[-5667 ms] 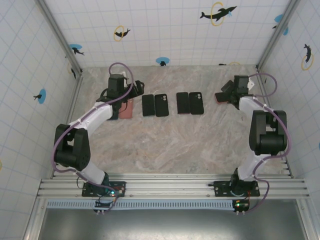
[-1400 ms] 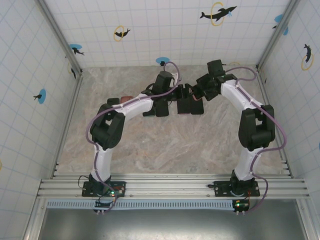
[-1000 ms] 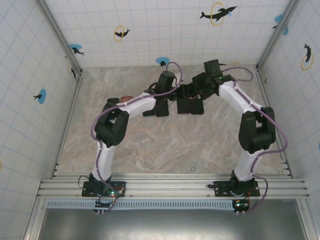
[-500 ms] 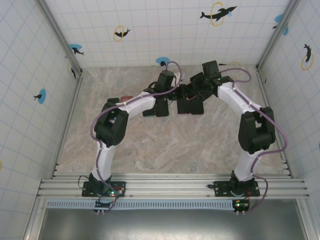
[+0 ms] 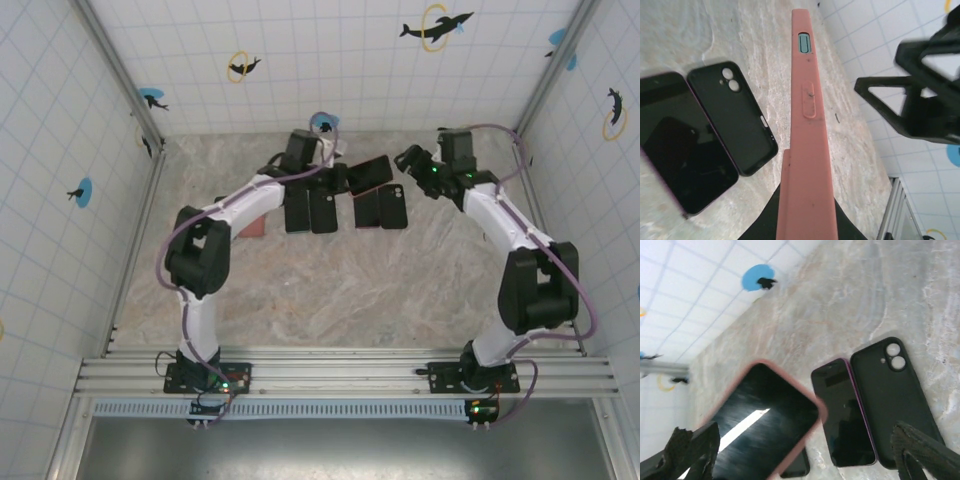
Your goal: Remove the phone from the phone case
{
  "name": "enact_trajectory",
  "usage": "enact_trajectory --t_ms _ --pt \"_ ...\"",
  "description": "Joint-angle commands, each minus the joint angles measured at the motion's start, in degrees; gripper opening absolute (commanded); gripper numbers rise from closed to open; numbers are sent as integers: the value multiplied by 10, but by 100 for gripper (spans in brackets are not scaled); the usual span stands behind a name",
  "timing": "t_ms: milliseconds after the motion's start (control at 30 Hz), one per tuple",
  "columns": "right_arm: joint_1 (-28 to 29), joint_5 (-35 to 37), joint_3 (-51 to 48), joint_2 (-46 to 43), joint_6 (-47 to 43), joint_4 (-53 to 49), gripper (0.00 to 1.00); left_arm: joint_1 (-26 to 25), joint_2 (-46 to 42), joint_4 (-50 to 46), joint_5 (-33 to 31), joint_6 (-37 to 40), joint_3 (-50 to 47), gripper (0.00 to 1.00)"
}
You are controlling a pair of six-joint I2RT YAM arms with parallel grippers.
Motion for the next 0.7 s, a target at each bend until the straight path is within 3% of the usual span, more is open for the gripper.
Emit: enact_trajectory --t_ms 0,267,467,667 --pt "-33 -190 -90 -42 -76 222 85 25 -72 20 93 57 -24 4" --pt "-31 -366 -138 -6 48 518 74 52 -114 73 201 12 -65 4" --pt "2 -424 -97 53 77 575 70 70 -124 122 232 -41 -71 1" --pt "6 -444 -86 100 166 679 55 71 -134 155 260 -74 -82 0"
